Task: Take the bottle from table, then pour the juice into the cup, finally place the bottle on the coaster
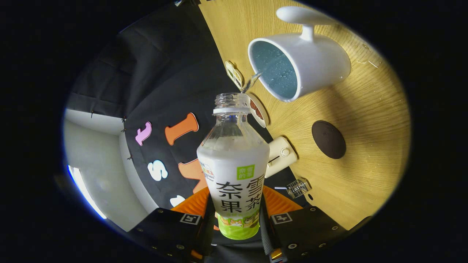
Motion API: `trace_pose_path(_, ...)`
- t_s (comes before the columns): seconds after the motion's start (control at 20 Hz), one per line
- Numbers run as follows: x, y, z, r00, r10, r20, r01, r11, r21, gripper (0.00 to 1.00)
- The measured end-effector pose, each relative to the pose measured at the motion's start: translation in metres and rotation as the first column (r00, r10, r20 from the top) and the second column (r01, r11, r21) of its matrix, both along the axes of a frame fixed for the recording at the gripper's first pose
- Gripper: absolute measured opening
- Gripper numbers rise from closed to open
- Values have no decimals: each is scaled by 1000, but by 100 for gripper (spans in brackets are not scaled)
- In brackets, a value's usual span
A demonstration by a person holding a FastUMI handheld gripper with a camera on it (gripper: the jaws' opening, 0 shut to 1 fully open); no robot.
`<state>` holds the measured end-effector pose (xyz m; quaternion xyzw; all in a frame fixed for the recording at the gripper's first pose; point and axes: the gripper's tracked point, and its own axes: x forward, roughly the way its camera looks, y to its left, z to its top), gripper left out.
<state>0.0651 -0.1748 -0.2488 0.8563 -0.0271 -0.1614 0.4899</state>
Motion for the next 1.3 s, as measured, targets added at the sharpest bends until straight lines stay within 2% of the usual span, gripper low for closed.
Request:
trace_pose_path(0.7, -2, -17, 2, 997, -61, 41, 56, 993, 104, 55)
trace_pose_path(1.3, -5, -24, 13, 991, -112, 79, 91, 969, 229, 55)
